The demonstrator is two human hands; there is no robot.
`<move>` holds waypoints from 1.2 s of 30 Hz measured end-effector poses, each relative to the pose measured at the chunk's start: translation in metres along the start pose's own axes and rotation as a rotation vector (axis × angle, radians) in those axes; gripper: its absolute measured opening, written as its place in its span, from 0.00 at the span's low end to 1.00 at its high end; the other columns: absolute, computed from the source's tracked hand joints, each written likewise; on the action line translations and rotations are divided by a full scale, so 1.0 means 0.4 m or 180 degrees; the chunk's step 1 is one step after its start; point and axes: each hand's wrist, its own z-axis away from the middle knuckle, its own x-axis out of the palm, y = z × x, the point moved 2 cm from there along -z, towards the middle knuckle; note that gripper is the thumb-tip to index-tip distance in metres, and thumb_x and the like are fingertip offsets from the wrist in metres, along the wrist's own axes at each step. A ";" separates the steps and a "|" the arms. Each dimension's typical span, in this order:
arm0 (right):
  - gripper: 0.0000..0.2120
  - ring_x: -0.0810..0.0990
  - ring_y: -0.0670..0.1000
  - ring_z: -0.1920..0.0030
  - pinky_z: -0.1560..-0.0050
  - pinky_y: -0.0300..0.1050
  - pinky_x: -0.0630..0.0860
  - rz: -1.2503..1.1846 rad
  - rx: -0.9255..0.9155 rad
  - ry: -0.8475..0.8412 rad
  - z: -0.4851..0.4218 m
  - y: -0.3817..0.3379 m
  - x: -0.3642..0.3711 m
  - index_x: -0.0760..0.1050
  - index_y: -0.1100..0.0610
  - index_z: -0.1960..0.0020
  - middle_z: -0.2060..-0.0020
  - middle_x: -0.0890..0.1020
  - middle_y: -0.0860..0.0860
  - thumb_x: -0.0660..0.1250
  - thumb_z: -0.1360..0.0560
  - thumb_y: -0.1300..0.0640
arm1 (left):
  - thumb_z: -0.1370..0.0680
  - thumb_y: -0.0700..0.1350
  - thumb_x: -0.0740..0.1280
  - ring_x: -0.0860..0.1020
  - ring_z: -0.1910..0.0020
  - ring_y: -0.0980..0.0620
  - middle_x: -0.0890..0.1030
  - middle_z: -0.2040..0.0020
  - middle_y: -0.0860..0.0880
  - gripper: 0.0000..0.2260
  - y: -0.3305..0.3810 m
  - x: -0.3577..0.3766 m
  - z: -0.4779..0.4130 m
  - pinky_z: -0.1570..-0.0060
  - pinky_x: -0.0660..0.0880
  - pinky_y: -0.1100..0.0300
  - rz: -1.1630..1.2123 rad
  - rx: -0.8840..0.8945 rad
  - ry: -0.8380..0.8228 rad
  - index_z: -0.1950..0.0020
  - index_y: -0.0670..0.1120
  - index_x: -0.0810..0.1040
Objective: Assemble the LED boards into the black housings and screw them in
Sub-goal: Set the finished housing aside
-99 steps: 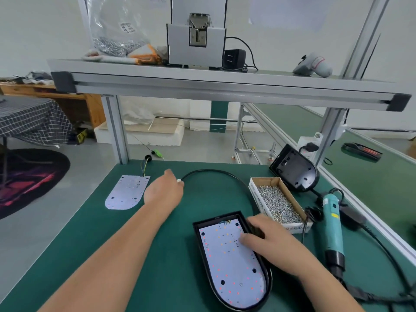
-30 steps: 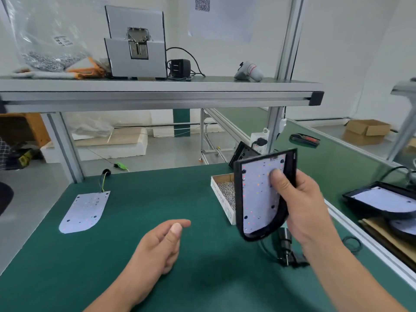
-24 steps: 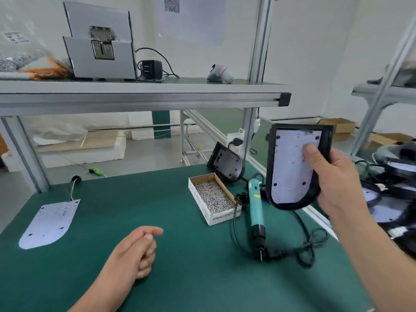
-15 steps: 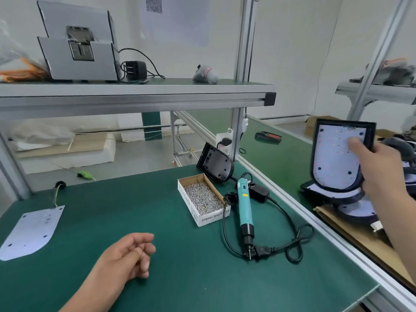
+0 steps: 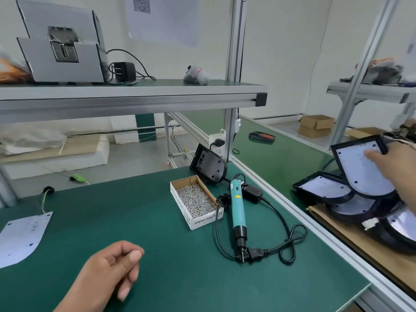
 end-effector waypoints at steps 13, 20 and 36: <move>0.19 0.68 0.65 0.38 0.40 0.56 0.74 0.2824 -0.0843 -0.0447 -0.005 -0.061 0.081 0.75 0.49 0.29 0.36 0.73 0.61 0.61 0.20 0.55 | 0.32 0.61 0.83 0.76 0.70 0.44 0.82 0.62 0.33 0.23 -0.028 -0.021 -0.002 0.64 0.72 0.53 -0.0107 -0.0154 0.0073 0.50 0.43 0.88; 0.11 0.72 0.63 0.45 0.42 0.56 0.74 0.3037 -0.1412 -0.0126 -0.043 -0.009 0.158 0.81 0.49 0.48 0.47 0.75 0.59 0.63 0.26 0.51 | 0.18 0.31 0.67 0.80 0.68 0.44 0.84 0.57 0.35 0.11 -0.041 -0.004 -0.010 0.67 0.80 0.53 0.0140 -0.0162 -0.0001 0.48 0.41 0.89; 0.12 0.75 0.66 0.45 0.44 0.63 0.74 0.1544 -0.1538 0.0387 0.155 -0.172 0.083 0.86 0.57 0.45 0.48 0.84 0.61 0.73 0.24 0.53 | 0.20 0.36 0.70 0.78 0.72 0.44 0.84 0.57 0.33 0.06 -0.042 -0.005 -0.021 0.71 0.77 0.53 0.0227 -0.0136 -0.0018 0.52 0.43 0.87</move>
